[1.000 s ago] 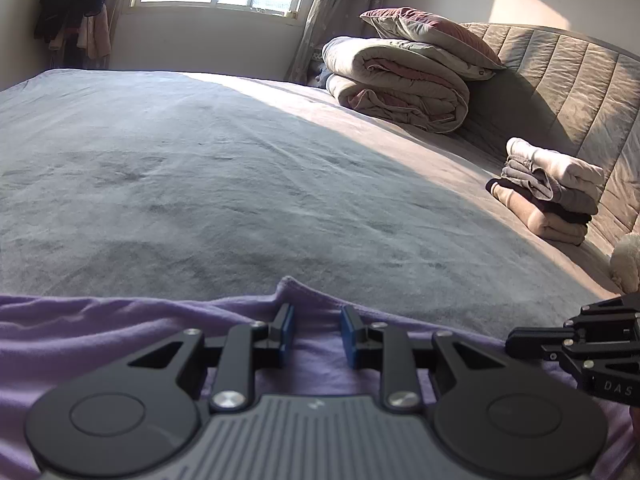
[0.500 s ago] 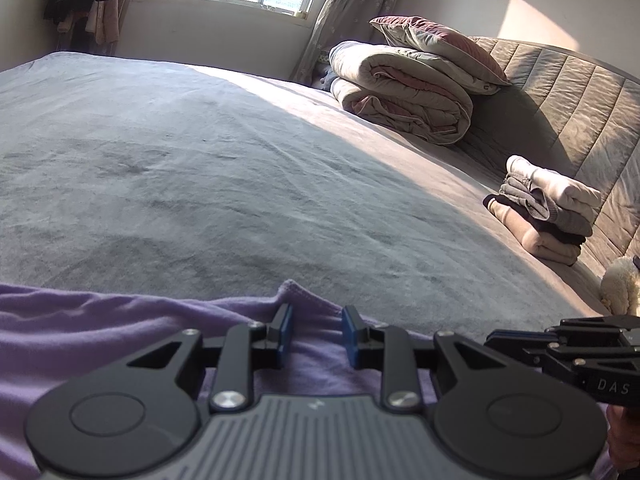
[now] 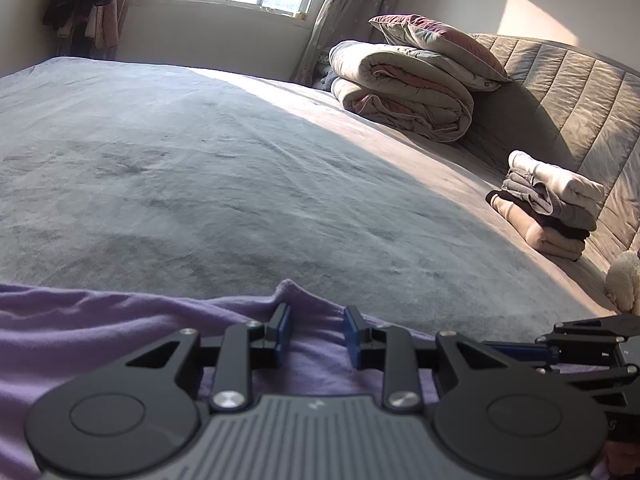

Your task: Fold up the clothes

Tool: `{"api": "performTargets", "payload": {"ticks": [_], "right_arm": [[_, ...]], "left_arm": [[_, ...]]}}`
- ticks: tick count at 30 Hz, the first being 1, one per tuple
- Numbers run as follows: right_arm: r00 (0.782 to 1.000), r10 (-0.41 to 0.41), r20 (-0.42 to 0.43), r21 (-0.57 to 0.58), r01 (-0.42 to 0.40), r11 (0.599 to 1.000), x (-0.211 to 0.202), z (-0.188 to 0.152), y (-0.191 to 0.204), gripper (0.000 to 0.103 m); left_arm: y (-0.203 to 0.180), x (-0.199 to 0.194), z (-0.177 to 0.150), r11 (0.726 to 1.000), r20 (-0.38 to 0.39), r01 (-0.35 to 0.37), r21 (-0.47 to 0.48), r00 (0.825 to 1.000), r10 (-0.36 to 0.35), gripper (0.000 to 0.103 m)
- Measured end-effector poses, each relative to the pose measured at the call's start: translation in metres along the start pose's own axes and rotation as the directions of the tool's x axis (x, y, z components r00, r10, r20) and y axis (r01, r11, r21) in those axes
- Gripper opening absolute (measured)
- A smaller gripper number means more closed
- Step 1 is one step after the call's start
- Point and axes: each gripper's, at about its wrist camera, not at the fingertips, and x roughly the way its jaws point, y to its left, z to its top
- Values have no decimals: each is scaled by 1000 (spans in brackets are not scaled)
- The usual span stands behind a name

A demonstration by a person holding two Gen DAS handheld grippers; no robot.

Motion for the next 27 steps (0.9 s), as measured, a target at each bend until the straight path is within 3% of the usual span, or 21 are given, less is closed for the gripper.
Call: {"api": "performTargets", "payload": {"ticks": [2,6,9,13,16,21,24,27], "right_arm": [[1000,2,-8,-24,-2,1000,0,0,1,25],[999,45,-25,34,-44,998,0,5,-6,28],[992,126,-10,214,-121,969,0,8,-27,28],[992,127,-9,294,-119,948,6,7,-37,17],[995,101,-9,254,-95,963,9,8,-28,18],[1000,-5,-17,28,5,1000,12,6,3,19],[998,-62,4,-54,63,997,11,3,16,6],[989,-133,67,-106,139,985,4,1,25,4]], "left_arm": [[1,0,0,1000,0,3,-1,1000,-3,30],[3,0,0,1000,0,11,-13,1000,-11,31],[3,0,0,1000,-1,11,-13,1000,-11,31],[0,0,0,1000,-1,7,-4,1000,-7,32],[0,0,0,1000,-1,7,-4,1000,-7,32],[1,0,-1,1000,-1,6,-2,1000,-6,32],[1,0,-1,1000,0,7,-3,1000,-7,32],[1,-1,-1,1000,6,8,-7,1000,-8,32]]}}
